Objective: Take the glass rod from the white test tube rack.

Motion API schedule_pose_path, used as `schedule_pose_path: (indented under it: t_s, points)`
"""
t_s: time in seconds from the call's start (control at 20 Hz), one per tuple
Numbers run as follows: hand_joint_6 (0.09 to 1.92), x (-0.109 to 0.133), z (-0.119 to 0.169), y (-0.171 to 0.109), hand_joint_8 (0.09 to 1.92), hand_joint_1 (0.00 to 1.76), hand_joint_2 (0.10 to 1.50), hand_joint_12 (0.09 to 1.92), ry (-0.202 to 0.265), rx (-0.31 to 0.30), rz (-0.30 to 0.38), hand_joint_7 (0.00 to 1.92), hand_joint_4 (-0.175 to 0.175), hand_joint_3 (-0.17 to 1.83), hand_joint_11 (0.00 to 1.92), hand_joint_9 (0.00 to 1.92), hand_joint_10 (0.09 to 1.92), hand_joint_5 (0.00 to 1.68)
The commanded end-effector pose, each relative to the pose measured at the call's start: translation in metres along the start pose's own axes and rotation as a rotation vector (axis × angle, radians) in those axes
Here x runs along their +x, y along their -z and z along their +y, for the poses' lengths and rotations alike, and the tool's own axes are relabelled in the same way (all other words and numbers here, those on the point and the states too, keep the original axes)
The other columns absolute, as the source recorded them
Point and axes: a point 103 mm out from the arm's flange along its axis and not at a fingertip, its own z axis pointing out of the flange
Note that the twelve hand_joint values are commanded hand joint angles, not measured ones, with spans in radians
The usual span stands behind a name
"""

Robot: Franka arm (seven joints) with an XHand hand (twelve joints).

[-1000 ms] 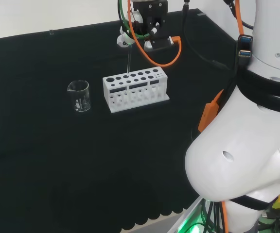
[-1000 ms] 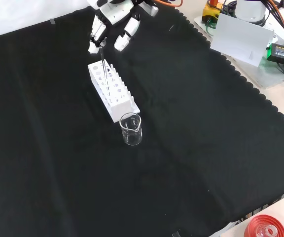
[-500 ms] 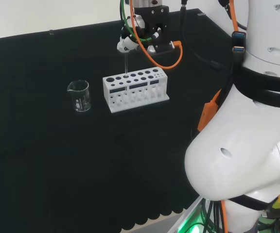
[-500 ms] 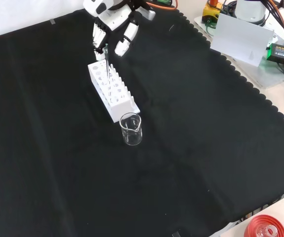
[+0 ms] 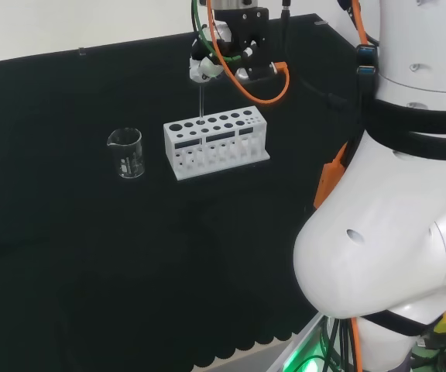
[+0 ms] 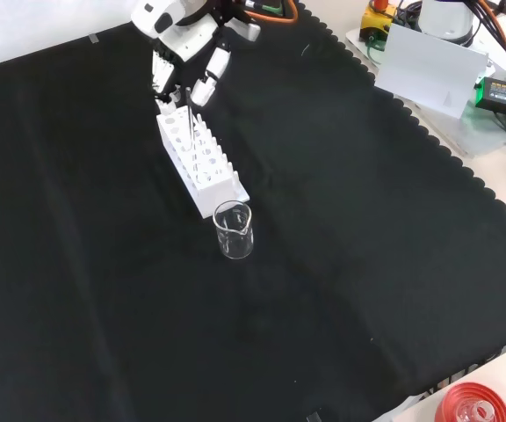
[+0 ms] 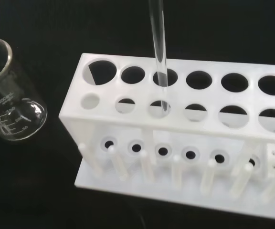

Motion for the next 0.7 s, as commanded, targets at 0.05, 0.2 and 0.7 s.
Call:
schedule_pose_path:
  t_s: [0.05, 0.2, 0.7]
  points:
    - [0.94, -0.0005, 0.0043, 0.0027, 0.76, 1.07, 1.19, 1.08, 0.016, -0.067, -0.018, 0.64, -0.166, -0.17, 1.12, 1.07, 0.57, 0.68]
    - [1.15, -0.0011, 0.0041, 0.0051, 0.80, 1.13, 1.20, 0.93, 0.021, -0.081, -0.020, 0.72, -0.175, -0.08, 1.31, 1.18, 0.53, 0.82]
    - [1.14, 0.0039, 0.0044, 0.0054, 0.89, 1.15, 1.17, 0.80, 0.037, -0.189, -0.003, 0.85, -0.175, -0.04, 1.38, 1.24, 0.56, 0.90]
